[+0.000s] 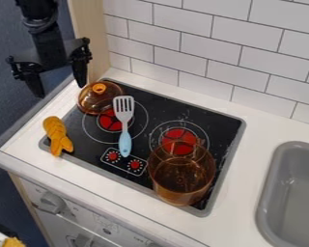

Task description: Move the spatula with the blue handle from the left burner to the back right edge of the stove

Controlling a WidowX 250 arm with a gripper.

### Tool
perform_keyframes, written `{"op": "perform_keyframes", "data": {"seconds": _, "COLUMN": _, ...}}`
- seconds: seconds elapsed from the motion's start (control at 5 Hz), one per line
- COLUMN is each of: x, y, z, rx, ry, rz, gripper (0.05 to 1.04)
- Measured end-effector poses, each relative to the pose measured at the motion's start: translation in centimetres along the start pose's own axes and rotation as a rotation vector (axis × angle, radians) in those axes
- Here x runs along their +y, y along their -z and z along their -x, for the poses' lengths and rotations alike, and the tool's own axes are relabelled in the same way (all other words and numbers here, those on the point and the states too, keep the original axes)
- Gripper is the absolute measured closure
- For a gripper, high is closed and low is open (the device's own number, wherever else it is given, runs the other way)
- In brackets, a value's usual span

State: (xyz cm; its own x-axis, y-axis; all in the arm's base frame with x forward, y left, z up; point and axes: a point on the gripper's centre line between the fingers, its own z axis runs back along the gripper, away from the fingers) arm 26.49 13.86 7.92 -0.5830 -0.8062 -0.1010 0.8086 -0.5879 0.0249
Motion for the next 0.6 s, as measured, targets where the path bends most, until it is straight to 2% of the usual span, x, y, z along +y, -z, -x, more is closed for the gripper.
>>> {"op": "perform_keyframes", "data": {"seconds": 0.2, "x": -0.1, "y": 0.7, "z": -0.3, "rx": -0.022, "ry": 0.005, "rz": 0.011, "gripper": 0.083}}
{"op": "perform_keyframes", "data": {"seconds": 0.4, "x": 1.3, "y": 1.2, "z": -1.5, "rx": -0.042, "ry": 0.172, "rz": 0.034, "gripper": 0.083}}
{"op": "perform_keyframes", "data": {"seconds": 0.6, "x": 3.1, "y": 2.3, "z": -3.5, "rx": -0.091, "ry": 0.299, "rz": 0.027, "gripper": 0.083}}
